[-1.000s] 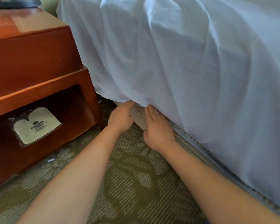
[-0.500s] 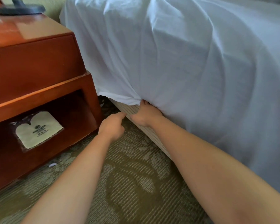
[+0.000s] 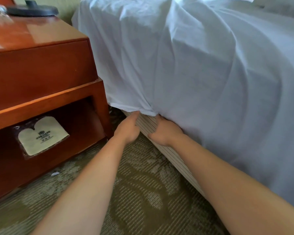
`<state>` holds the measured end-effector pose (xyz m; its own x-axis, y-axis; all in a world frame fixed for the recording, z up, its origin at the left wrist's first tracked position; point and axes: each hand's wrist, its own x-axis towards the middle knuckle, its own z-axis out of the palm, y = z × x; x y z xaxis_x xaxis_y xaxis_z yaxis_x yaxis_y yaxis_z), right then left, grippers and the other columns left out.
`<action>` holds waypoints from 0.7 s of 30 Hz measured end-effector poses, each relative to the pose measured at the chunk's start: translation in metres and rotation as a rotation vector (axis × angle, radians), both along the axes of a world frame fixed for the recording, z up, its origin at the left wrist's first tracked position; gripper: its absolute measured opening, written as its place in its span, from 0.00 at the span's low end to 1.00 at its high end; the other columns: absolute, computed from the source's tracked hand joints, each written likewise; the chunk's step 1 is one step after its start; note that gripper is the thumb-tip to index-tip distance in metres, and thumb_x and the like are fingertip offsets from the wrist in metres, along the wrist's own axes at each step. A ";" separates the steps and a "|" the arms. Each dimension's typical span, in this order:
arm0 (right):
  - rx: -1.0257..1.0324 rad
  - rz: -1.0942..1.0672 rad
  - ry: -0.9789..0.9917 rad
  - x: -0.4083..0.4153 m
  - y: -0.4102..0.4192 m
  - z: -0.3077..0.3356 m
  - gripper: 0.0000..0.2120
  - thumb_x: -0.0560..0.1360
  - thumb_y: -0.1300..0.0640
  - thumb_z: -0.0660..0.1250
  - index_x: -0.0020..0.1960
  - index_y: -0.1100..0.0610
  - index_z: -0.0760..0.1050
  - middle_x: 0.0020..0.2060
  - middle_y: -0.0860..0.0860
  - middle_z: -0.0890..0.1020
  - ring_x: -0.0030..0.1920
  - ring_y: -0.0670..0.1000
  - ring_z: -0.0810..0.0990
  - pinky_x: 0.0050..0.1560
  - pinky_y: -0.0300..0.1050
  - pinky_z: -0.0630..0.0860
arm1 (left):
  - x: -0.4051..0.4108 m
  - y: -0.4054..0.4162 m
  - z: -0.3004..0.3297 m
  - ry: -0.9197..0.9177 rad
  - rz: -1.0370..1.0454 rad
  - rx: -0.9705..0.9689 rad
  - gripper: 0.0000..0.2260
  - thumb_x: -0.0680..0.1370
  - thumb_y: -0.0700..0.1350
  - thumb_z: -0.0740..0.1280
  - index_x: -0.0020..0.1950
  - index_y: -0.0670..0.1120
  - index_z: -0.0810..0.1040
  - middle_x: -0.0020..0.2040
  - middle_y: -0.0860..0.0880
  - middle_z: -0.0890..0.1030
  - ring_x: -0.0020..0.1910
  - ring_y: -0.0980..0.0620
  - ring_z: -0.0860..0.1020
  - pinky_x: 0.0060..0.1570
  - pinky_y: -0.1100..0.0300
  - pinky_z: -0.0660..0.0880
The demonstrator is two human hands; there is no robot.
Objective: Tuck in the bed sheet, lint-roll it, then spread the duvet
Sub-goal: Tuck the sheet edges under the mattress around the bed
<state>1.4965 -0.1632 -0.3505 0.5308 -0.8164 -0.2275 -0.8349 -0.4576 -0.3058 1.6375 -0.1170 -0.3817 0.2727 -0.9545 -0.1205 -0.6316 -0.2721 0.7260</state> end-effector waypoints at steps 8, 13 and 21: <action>-0.001 -0.062 0.013 0.024 -0.014 -0.009 0.42 0.73 0.50 0.63 0.79 0.56 0.44 0.76 0.54 0.56 0.74 0.56 0.59 0.73 0.51 0.61 | 0.001 0.000 -0.003 -0.147 -0.048 -0.015 0.36 0.75 0.29 0.53 0.79 0.52 0.48 0.79 0.54 0.49 0.76 0.52 0.54 0.68 0.65 0.54; -0.177 0.016 0.179 0.017 0.005 -0.016 0.50 0.73 0.47 0.67 0.77 0.60 0.34 0.77 0.55 0.45 0.76 0.56 0.49 0.75 0.50 0.51 | 0.006 0.001 -0.004 -0.164 -0.025 0.014 0.35 0.75 0.28 0.53 0.79 0.50 0.50 0.79 0.53 0.49 0.77 0.54 0.51 0.72 0.64 0.49; -0.300 0.111 0.265 0.007 0.020 -0.023 0.46 0.77 0.45 0.60 0.75 0.64 0.30 0.76 0.58 0.35 0.77 0.55 0.38 0.75 0.48 0.38 | 0.004 0.012 0.007 -0.307 -0.105 0.055 0.38 0.73 0.28 0.56 0.79 0.50 0.47 0.79 0.53 0.47 0.77 0.51 0.52 0.73 0.55 0.57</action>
